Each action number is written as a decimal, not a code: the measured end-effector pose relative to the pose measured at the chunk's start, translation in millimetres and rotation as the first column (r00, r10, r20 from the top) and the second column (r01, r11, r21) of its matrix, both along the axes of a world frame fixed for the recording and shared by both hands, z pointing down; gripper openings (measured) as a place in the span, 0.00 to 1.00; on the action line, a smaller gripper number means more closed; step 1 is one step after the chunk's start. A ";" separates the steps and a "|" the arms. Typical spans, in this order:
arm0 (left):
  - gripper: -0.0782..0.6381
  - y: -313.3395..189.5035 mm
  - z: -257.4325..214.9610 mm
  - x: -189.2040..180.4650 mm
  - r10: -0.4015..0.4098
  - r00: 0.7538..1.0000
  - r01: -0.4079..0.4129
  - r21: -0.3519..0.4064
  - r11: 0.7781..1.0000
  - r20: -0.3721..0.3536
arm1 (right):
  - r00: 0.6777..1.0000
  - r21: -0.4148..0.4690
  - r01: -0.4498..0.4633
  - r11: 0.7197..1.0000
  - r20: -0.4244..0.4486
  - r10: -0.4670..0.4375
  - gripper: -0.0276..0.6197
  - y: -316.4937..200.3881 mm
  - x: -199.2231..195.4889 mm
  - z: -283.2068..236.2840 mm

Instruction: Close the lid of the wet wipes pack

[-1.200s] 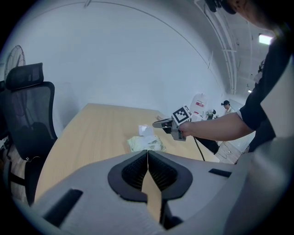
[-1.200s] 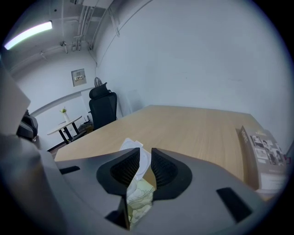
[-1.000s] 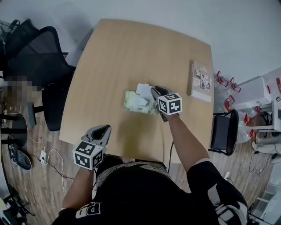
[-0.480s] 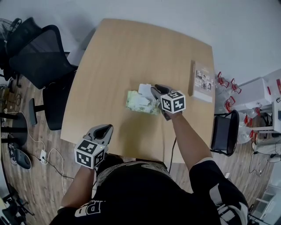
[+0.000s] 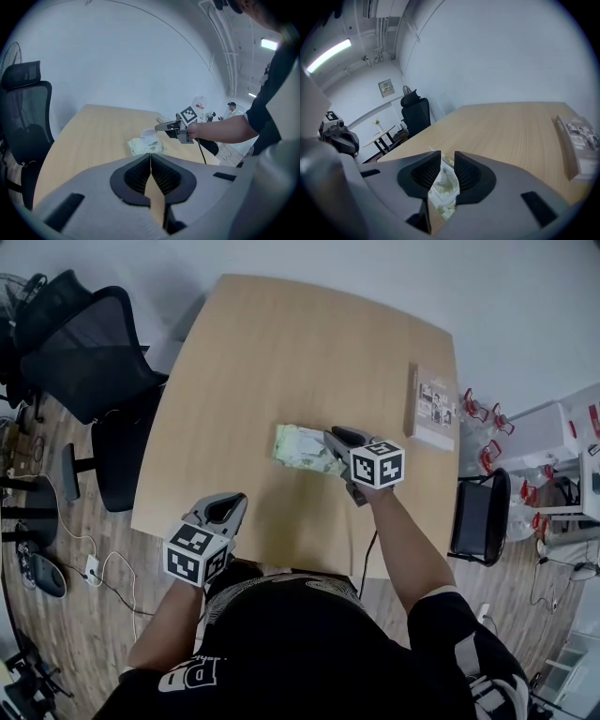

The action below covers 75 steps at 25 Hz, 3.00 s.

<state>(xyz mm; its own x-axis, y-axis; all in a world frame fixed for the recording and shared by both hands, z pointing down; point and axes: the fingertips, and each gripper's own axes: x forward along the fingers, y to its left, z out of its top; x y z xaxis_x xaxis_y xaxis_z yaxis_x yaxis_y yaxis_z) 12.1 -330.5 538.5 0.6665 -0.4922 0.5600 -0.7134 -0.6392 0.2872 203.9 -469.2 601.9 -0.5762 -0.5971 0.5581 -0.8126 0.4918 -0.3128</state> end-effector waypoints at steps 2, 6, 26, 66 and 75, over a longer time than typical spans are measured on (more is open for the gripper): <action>0.14 -0.3 -0.5 0.6 0.015 1.000 -0.015 0.013 1.000 0.012 | 1.000 -0.020 -0.005 1.000 0.002 0.005 0.19 8.1 -3.6 1.6; 0.14 0.9 -0.7 0.3 0.026 1.000 -0.026 0.013 1.000 0.012 | 1.000 -0.061 -0.007 0.998 0.004 0.007 0.19 22.2 -11.3 10.5; 0.14 5.9 10.9 -10.8 0.006 1.000 -0.006 -0.010 1.000 0.015 | 0.953 -0.023 0.044 0.999 -0.298 -0.049 0.19 40.3 -27.1 58.9; 0.14 2.8 -22.1 -10.0 0.229 0.967 -0.221 0.085 0.972 -0.107 | 0.951 0.129 -0.156 0.979 -0.248 0.184 0.19 91.9 -42.8 -5.6; 0.14 16.3 -26.6 -3.3 0.352 0.930 -0.340 0.112 0.934 -0.104 | 0.962 0.174 -0.243 0.954 -0.084 0.260 0.06 147.2 -66.9 -56.4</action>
